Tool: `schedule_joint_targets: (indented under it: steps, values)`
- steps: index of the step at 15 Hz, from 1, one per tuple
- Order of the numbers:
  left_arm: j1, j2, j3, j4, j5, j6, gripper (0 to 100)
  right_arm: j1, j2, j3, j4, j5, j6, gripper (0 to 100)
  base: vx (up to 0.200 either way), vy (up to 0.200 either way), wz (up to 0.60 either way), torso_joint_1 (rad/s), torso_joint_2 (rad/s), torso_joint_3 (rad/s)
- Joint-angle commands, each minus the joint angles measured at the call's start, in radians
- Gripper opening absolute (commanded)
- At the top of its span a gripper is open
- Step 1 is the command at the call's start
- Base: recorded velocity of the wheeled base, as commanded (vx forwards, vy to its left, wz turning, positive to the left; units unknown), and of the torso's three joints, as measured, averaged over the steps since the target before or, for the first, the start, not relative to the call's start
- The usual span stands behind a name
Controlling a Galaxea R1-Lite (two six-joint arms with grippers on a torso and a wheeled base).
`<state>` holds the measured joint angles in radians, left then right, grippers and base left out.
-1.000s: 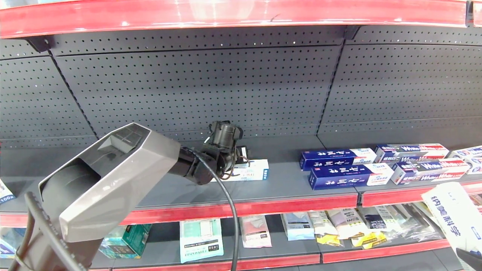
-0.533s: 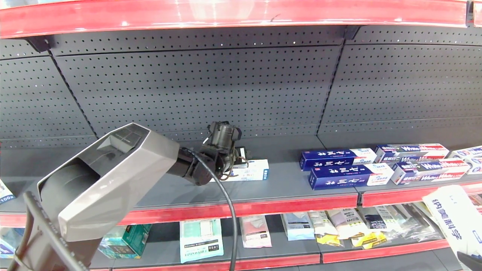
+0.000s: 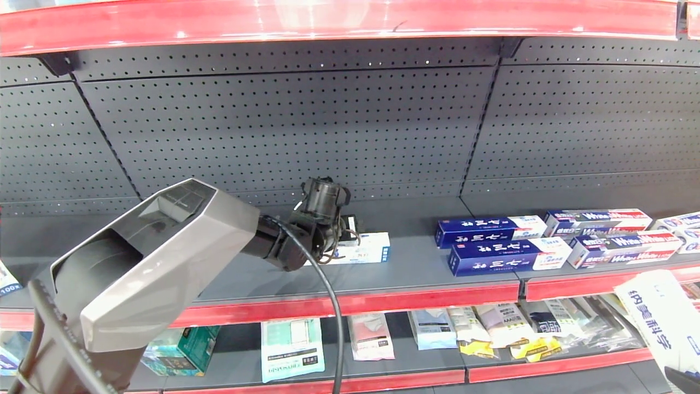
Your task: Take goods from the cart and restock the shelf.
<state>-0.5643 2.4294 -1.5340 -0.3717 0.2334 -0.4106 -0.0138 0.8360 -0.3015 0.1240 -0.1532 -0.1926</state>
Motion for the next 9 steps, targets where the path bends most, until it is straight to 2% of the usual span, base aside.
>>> schedule_joint_targets:
  steps: [1, 3, 9]
  values:
    - [0.0, -0.009, 0.018, 0.0, -0.003, 0.0, 100, 0.0, 0.0, 0.001, 0.0, 0.0, -0.001, 0, 0.0, 0.0, 0.0, 0.0, 0.0, 0.0]
    - [0.0, -0.018, 0.054, -0.009, -0.009, -0.002, 100, 0.0, 0.0, 0.001, 0.0, 0.001, -0.001, 0, 0.0, 0.0, 0.0, 0.0, 0.0, 0.0]
    - [-0.003, -0.021, 0.058, -0.01, -0.019, -0.002, 100, 0.0, -0.014, 0.019, 0.0, 0.003, -0.001, 0, 0.0, 0.0, 0.0, 0.0, 0.0, 0.0]
